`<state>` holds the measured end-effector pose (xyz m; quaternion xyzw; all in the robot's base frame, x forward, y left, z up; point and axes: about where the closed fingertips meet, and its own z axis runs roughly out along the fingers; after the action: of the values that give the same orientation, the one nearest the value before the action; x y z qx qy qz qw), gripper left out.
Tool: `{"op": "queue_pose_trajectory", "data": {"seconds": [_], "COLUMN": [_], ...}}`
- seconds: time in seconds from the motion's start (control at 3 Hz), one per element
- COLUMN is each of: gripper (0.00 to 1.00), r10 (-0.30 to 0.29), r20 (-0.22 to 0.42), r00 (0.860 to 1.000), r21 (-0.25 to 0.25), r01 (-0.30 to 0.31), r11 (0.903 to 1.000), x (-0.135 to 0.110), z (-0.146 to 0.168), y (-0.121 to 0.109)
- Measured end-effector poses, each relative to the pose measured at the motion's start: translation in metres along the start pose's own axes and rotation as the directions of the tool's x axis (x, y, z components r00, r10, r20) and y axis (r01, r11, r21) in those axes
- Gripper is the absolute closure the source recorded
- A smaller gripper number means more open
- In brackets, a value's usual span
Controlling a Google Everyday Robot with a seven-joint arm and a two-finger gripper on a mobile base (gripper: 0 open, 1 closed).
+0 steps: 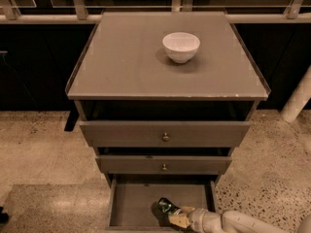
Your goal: Place green can into bottom drawer
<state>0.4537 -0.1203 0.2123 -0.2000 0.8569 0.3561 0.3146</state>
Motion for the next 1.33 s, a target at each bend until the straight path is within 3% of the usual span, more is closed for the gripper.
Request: {"op": "queue_pose_trajectory", "data": {"seconds": [0.33,1.33], "gripper": [0.82,0.13], "r10": [0.000,0.000], "r20": [0.000,0.000], "r00": [1.000,1.000], "r21": [0.000,0.000], "r01": [0.000,0.000], "r11": [1.0000,1.0000], "x": [0.0000,0.0000], "z": [0.0001,0.0001], "y": [0.0000,0.0001]}}
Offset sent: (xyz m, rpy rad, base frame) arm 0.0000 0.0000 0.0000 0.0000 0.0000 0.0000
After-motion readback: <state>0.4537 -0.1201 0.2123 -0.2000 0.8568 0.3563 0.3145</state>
